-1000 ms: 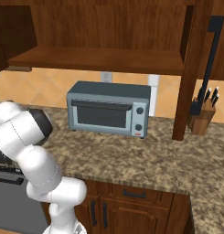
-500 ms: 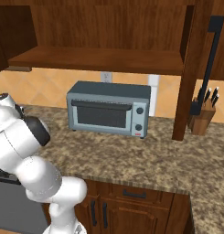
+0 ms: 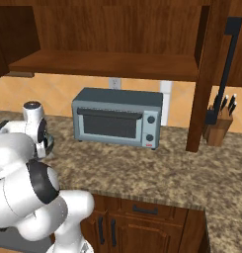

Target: Pick up the bowls on the counter and stack them on top of one another in the open cabinet. Place the smaller bowl on top of the larger bowl.

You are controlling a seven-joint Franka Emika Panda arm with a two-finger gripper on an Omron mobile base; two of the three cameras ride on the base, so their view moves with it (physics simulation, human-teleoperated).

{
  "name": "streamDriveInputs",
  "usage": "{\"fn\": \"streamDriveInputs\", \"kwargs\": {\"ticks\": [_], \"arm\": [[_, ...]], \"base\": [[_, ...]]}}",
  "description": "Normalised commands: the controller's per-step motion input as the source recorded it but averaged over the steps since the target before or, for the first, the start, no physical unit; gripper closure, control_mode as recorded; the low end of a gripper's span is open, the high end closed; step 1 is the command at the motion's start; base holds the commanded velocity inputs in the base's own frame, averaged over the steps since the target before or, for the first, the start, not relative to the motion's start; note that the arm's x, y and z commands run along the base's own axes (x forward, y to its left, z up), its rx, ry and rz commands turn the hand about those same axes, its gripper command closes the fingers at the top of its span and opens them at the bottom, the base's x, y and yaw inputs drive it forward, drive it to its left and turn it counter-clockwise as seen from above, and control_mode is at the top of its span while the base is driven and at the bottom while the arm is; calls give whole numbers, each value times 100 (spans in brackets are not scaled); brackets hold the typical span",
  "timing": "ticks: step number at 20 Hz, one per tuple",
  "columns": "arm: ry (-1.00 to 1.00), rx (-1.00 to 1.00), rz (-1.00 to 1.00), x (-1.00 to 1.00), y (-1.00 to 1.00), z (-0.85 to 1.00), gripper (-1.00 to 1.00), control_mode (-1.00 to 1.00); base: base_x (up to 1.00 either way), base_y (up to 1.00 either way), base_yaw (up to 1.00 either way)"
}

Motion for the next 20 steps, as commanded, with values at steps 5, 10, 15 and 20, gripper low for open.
{"fn": "streamDriveInputs", "kwargs": {"ticks": [5,10,15,20], "arm": [[0,-1,33,-11,-21,0,-100,-100],[-2,-5,14,19,41,0,-100,-100],[0,-1,11,22,17,1,-100,-100],[0,-2,0,22,0,0,-100,-100]], "base": [[0,0,0],[0,0,0],[0,0,0],[0,0,0]]}}
